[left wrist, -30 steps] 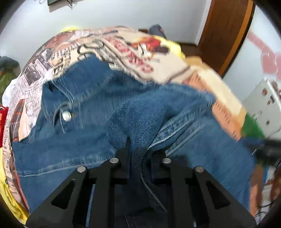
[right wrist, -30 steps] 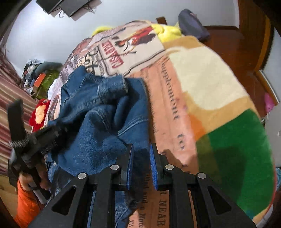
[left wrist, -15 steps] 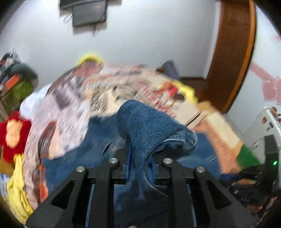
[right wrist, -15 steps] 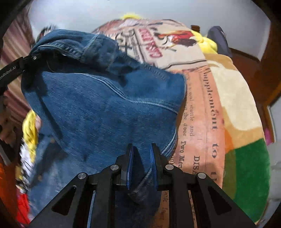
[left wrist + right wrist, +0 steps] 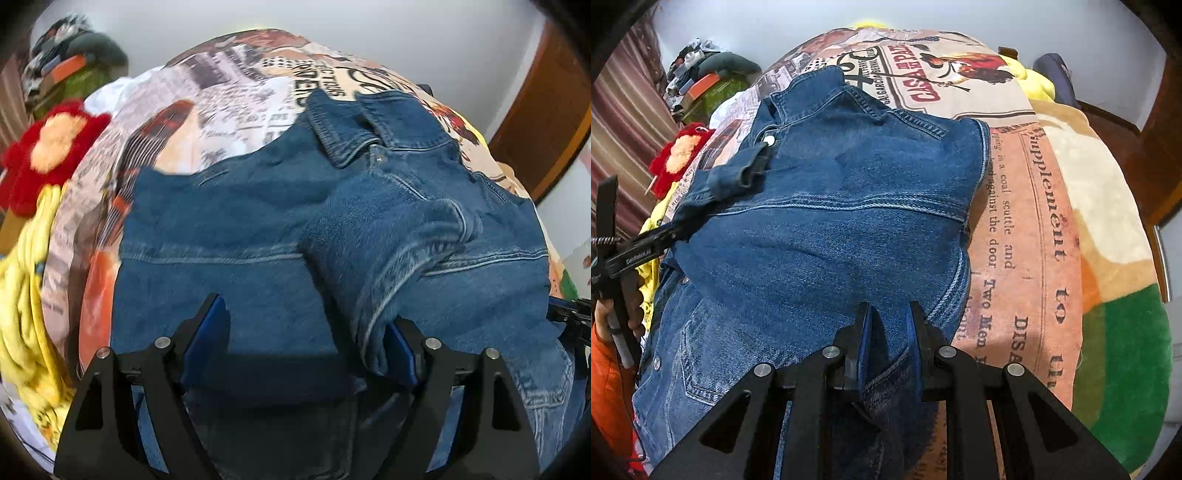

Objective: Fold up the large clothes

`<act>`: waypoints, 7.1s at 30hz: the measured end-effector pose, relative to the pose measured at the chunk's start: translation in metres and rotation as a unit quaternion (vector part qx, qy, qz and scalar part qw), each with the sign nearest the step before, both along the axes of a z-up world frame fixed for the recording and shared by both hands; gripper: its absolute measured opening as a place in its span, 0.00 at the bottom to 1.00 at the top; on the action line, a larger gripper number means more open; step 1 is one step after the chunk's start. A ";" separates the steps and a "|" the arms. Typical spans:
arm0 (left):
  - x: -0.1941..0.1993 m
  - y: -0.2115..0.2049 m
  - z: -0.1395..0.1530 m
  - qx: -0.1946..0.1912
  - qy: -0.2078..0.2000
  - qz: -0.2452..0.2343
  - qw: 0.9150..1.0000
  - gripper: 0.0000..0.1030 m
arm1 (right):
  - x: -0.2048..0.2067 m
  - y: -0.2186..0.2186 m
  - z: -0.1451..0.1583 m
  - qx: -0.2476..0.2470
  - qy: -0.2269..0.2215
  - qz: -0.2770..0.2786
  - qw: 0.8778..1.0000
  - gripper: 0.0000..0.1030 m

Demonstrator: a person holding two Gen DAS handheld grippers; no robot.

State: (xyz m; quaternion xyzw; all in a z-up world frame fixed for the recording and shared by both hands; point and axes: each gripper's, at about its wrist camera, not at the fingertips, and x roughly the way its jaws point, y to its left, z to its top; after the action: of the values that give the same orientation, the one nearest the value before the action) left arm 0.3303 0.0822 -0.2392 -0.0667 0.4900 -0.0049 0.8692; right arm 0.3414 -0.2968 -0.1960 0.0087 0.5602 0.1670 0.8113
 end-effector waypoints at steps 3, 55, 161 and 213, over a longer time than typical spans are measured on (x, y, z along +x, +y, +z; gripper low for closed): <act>-0.011 0.018 -0.004 -0.023 -0.001 0.019 1.000 0.79 | -0.001 0.001 0.000 -0.005 -0.002 0.000 1.000 0.14; -0.020 0.094 0.010 0.058 0.022 0.079 0.995 0.85 | 0.042 -0.062 0.037 -0.002 -0.043 -0.095 0.995 0.88; -0.110 0.117 0.057 0.014 -0.017 0.098 0.995 0.78 | -0.019 0.010 0.096 0.003 -0.078 -0.033 0.996 0.91; -0.075 0.102 0.131 -0.072 -0.149 0.092 0.982 0.13 | 0.001 0.040 0.129 0.071 -0.141 0.019 0.987 0.16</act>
State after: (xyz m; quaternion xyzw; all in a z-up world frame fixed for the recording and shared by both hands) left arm 0.2556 0.1841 -0.1078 -0.1722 0.3448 0.0297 0.9223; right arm 0.3420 -0.2565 -0.0672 0.0320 0.4272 0.2209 0.8762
